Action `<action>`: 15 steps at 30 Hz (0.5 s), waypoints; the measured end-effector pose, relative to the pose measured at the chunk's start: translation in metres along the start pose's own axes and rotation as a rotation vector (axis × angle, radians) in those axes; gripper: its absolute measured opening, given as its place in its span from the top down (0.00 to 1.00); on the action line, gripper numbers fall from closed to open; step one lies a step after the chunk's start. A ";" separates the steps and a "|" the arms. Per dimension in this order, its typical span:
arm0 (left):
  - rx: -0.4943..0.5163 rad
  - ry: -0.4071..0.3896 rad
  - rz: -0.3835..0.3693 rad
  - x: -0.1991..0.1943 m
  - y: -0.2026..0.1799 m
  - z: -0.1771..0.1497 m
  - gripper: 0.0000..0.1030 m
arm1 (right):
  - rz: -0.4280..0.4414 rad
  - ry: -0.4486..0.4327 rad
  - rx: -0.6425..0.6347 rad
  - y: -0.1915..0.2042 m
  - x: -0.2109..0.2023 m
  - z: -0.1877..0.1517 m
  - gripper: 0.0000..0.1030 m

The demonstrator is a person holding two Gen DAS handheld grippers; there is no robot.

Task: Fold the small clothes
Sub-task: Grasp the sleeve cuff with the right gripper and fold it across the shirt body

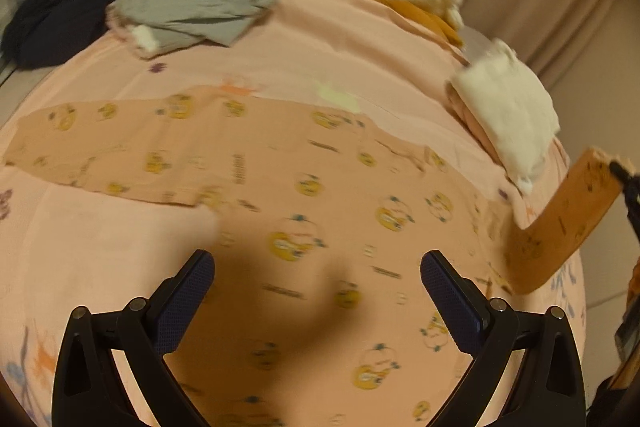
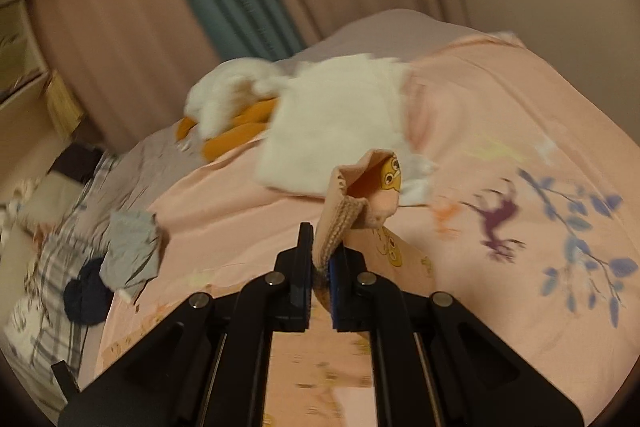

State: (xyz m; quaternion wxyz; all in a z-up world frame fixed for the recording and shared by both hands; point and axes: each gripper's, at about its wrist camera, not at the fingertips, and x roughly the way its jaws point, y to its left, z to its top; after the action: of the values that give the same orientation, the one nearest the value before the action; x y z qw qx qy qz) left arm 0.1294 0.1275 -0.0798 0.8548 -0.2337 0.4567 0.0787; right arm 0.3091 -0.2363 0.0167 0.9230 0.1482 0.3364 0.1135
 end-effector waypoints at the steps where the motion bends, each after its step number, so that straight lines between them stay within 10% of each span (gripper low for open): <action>1: -0.011 -0.005 0.002 -0.003 0.007 0.002 0.01 | 0.014 0.006 -0.038 0.026 0.008 0.000 0.93; 15: -0.189 -0.069 0.073 -0.023 0.111 0.020 0.01 | -0.003 0.276 -0.629 0.241 0.153 -0.165 0.90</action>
State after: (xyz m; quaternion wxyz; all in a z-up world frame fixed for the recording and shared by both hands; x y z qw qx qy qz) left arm 0.0925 0.2366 -0.0878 0.8406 -0.2938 0.4258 0.1607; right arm 0.2884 0.0679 -0.1093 0.8695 -0.1611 0.4067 0.2292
